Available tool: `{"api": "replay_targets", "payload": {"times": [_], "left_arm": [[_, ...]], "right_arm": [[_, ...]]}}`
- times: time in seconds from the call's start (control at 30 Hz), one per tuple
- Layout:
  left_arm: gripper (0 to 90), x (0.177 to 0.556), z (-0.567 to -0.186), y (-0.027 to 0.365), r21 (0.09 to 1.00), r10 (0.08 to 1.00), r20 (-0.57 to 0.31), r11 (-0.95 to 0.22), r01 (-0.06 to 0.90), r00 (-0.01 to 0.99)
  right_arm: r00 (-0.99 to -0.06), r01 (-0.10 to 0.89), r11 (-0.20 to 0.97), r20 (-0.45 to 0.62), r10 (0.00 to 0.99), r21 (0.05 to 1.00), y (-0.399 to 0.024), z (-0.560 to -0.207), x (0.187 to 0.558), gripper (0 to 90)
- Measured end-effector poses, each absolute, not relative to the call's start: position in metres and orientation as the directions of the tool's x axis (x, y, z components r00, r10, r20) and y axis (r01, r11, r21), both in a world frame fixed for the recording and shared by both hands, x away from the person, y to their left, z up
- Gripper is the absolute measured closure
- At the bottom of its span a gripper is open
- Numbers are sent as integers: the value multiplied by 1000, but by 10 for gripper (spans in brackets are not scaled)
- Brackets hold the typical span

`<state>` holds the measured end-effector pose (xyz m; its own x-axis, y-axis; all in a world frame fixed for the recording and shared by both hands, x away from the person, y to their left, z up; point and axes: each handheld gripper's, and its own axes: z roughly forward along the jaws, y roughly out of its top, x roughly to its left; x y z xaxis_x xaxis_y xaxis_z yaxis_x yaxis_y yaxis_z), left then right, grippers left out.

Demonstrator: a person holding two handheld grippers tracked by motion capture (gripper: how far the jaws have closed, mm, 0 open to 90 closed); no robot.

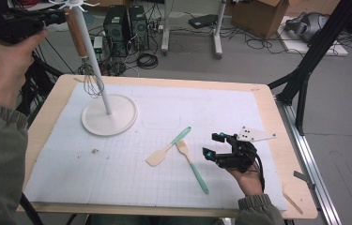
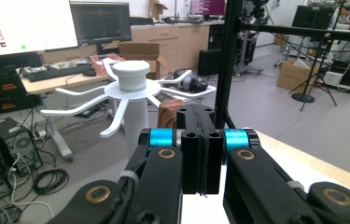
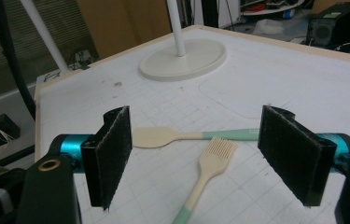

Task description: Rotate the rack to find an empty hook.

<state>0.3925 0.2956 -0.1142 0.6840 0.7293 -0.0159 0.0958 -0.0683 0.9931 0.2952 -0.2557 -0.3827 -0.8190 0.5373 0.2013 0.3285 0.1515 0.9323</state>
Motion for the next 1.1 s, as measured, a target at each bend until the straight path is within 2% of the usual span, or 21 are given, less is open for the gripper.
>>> {"api": "replay_targets", "payload": {"times": [0.23,0.57,1.1], "left_arm": [[886,390,-113,287,994,703,-8,-71,81,711],[888,394,-115,283,994,742,-17,-60,92,670],[886,397,-115,299,993,774,-20,-57,101,633]], "right_arm": [[-819,327,152,200,537,932,-256,-383,295,254],[-821,321,150,195,537,935,-257,-382,295,254],[-820,323,145,201,536,935,-257,-382,295,254]]}}
